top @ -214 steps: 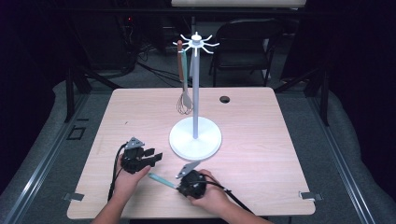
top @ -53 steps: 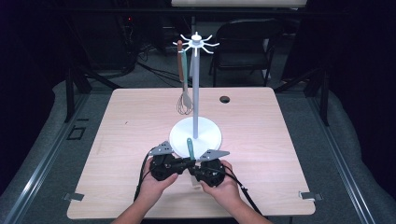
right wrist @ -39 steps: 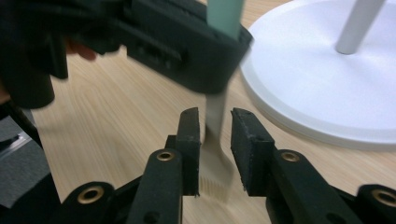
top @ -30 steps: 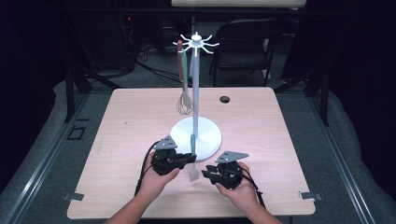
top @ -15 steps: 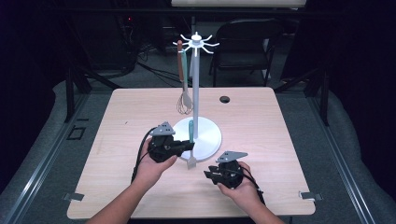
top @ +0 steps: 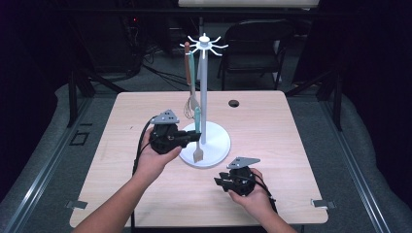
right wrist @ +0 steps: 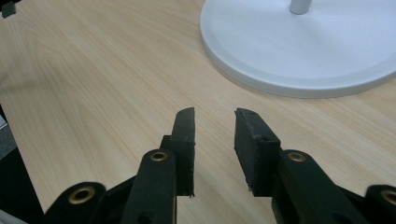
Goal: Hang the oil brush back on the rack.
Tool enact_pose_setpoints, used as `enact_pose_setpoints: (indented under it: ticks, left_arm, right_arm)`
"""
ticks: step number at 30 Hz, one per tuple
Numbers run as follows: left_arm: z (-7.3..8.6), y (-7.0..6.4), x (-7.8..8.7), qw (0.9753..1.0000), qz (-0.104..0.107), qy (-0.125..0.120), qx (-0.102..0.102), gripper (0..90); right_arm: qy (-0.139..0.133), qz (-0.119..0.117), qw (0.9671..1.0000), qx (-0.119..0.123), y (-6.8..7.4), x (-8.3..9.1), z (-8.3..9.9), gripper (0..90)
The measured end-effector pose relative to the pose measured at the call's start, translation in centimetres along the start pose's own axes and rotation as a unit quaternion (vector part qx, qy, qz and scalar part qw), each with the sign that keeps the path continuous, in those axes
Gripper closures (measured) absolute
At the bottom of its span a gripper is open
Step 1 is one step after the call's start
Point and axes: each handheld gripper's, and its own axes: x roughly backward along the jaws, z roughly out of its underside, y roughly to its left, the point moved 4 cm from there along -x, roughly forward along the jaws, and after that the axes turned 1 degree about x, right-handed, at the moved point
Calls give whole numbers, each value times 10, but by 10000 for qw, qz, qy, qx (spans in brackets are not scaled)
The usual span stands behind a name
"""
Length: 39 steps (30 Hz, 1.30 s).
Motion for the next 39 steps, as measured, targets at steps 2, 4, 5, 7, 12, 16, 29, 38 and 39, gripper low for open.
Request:
enact_pose_setpoints:
  ticks: [2,4,5,7,12,16,29,38,39]
  left_arm:
    - [-8,1,4,10000,-26,-31,-23,853]
    - [-15,0,8,10000,-22,-77,-31,853]
    - [-17,0,9,10000,-18,-72,-44,853]
    - [-24,-1,12,9999,23,-111,-66,853]
    - [-41,-1,17,9998,-31,-103,-183,853]
    - [-59,-3,23,9997,-14,-134,-221,853]
    - [-108,1,28,9995,128,-261,-157,853]
    - [-113,7,20,9988,433,-246,32,853]
    - [-113,8,20,9986,454,-251,33,853]
  right_arm:
    - [23,-13,10000,-18,0,0,1,684]
    - [57,0,10000,5,-1,-1,1,680]
    - [62,2,10000,7,-1,-1,2,676]
    - [54,-8,10000,6,-1,-2,2,671]
    - [88,-16,10000,-10,-1,-2,4,665]
    - [109,-11,9999,-14,-3,-2,5,659]
    - [84,-35,10000,-14,-2,-4,7,645]
    - [102,-39,9999,19,-1,-5,8,644]
    - [101,-40,9999,18,-1,-5,8,644]
